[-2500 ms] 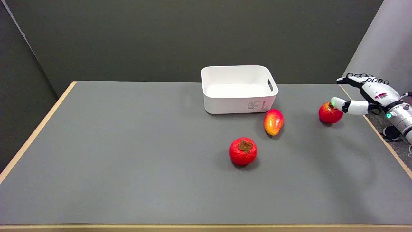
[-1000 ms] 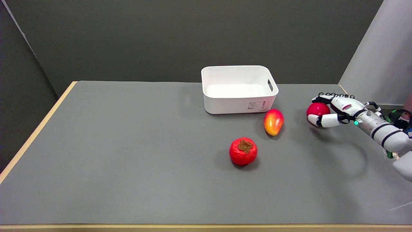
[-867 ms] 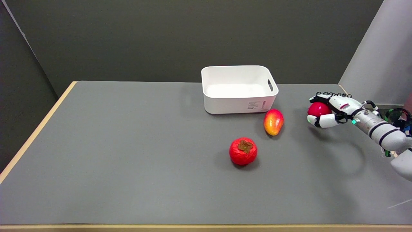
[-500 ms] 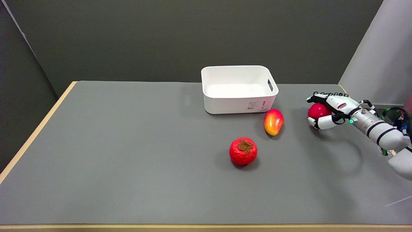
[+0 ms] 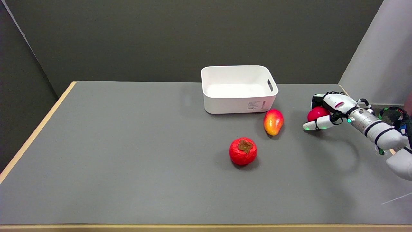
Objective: Pick up the pomegranate.
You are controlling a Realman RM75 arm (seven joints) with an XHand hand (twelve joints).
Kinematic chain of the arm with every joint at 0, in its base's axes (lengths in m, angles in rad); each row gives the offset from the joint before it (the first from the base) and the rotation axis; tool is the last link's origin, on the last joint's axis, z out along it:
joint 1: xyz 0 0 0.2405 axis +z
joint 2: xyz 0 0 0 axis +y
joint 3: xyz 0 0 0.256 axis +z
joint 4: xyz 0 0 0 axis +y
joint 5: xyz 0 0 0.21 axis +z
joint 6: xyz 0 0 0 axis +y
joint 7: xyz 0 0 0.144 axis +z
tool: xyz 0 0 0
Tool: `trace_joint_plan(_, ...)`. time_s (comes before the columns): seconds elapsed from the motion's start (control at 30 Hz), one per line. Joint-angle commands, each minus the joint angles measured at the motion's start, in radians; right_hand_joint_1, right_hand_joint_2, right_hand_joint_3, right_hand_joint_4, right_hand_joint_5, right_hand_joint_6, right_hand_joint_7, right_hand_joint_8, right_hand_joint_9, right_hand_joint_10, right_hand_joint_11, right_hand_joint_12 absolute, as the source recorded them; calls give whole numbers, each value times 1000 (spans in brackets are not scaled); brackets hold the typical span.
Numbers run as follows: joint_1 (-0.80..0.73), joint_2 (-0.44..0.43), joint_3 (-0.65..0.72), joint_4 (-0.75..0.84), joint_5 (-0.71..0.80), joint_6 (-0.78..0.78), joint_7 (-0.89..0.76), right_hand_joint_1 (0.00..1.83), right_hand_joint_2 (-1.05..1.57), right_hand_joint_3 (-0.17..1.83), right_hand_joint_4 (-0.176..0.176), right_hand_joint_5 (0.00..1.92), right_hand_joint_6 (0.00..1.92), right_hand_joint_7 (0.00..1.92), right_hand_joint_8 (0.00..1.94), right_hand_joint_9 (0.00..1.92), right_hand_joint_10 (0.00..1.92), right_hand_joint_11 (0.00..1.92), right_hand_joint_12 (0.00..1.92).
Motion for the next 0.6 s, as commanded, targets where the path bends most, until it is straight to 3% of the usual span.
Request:
trace_joint_plan(0.03, 24, -13, 9, -10, 10, 98, -68, 1136, 1249, 212, -176, 546, 1639, 597, 1649, 731, 1763, 686, 1921)
trace_joint_plan(0.17, 31, -22, 33, 1, 10, 142, -68, 1140, 1224, 241, -168, 561, 1617, 621, 1627, 762, 1732, 735, 1921)
trace_joint_plan(0.23, 28, -22, 54, 26, 10, 165, -68, 1129, 1160, 338, -57, 525, 1606, 736, 1567, 778, 1705, 737, 1921)
trace_joint_plan(0.3, 21, -22, 85, 67, 10, 190, -70, 1318, 1044, 507, -128, 523, 1553, 715, 1489, 762, 1759, 764, 1921)
trace_joint_plan(0.6, -7, -24, 230, 315, 13, 254, -93, 1328, 1008, 553, -133, 548, 1541, 742, 1467, 778, 1738, 819, 1921)
